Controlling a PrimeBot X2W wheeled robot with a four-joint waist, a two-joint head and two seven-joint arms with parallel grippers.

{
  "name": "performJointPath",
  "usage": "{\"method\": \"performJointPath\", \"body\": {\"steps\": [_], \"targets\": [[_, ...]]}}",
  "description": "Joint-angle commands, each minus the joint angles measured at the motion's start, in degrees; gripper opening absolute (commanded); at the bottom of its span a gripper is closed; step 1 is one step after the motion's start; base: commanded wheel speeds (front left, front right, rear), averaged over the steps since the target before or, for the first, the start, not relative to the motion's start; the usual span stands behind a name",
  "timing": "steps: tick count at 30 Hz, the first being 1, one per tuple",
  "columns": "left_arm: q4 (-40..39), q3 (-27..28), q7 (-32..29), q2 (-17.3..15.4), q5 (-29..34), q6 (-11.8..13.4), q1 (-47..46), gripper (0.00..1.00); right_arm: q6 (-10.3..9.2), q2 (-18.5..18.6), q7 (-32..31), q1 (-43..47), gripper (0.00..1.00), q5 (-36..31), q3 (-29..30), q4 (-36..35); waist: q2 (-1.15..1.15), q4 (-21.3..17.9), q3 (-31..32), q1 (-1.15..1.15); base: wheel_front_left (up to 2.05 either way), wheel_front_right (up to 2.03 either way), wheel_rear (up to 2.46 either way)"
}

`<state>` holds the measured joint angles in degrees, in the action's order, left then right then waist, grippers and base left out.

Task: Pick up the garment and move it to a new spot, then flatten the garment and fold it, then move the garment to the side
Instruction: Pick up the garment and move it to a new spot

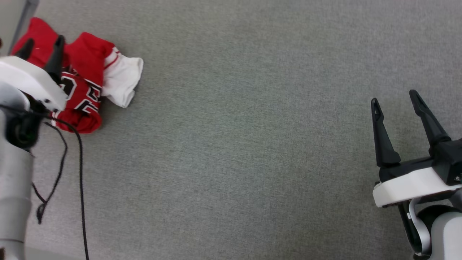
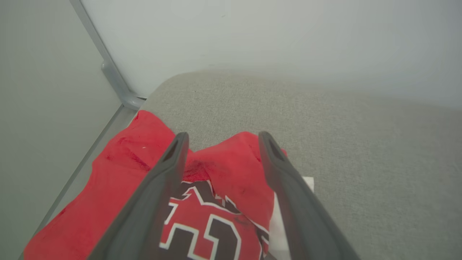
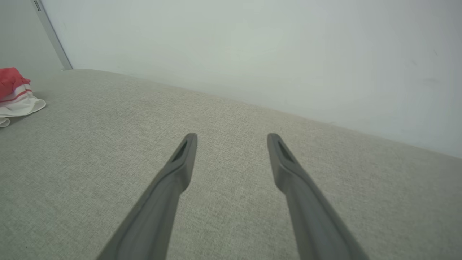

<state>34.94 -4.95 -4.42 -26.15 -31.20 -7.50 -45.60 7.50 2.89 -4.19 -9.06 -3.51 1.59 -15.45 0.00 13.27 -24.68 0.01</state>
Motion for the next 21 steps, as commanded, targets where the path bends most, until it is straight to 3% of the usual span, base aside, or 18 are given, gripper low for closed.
{"method": "performJointPath", "body": {"steps": [1, 11, 12, 14, 15, 16, 17, 18, 21], "targets": [[2.21, -0.53, -3.22, -1.77, -1.37, 0.02, -2.45, 1.00, -0.02, -0.03, -0.22, -1.43, 1.00, -0.34, -0.25, -0.37, 0.00, -1.69, -2.66, -0.01, 0.00, 0.00, 0.00], [13.96, -3.78, -23.73, -6.99, -9.96, 0.02, -8.49, 1.00, -0.02, -0.03, 0.48, -3.47, 1.00, 0.21, -0.78, 0.55, 0.00, -3.93, -6.41, -0.01, 0.00, 0.00, 0.00], [17.73, -4.16, -31.30, -6.90, -12.84, 0.02, -8.36, 1.00, -0.02, -0.03, 0.65, -4.07, 1.00, 0.28, -0.84, 0.77, 0.00, -4.36, -6.98, -0.01, 0.00, 0.00, 0.00], [20.48, -4.46, -36.02, -6.53, -14.13, 0.03, -7.60, 1.00, -0.02, -0.03, 0.70, -4.20, 1.00, 0.33, -0.92, 0.92, 0.00, -4.66, -7.23, -0.01, 0.00, 0.00, 0.00], [21.41, -4.53, -37.58, -6.48, -14.57, 0.03, -7.48, 0.79, -0.02, -0.03, 0.70, -4.25, 1.00, 0.39, -0.88, 1.03, 0.00, -4.78, -7.32, -0.01, 0.00, 0.00, 0.00], [22.25, -4.35, -38.66, -6.43, -15.11, 0.03, -7.41, 0.46, -0.02, -0.03, 0.75, -4.34, 1.00, 0.48, -0.91, 1.09, 0.00, -4.91, -7.42, -0.01, 0.00, 0.00, 0.00], [22.42, -4.42, -38.78, -6.38, -15.17, 0.04, -7.39, 0.30, -0.02, -0.03, 0.71, -4.47, 1.00, 0.54, -0.88, 1.13, 0.00, -5.01, -7.51, -0.01, 0.00, 0.00, 0.00], [22.36, -4.54, -38.19, -6.36, -15.26, 0.05, -7.25, 0.00, -0.02, -0.03, 0.76, -4.55, 1.00, 0.63, -0.84, 1.20, 0.00, -5.10, -7.54, -0.01, 0.00, 0.00, 0.00], [21.99, -4.88, -36.49, -6.34, -15.34, 0.04, -6.80, 0.00, -0.02, -0.03, 1.08, -4.60, 1.00, 0.98, -0.61, 1.53, 0.00, -5.21, -7.40, -0.01, 0.00, 0.00, 0.00]]}}
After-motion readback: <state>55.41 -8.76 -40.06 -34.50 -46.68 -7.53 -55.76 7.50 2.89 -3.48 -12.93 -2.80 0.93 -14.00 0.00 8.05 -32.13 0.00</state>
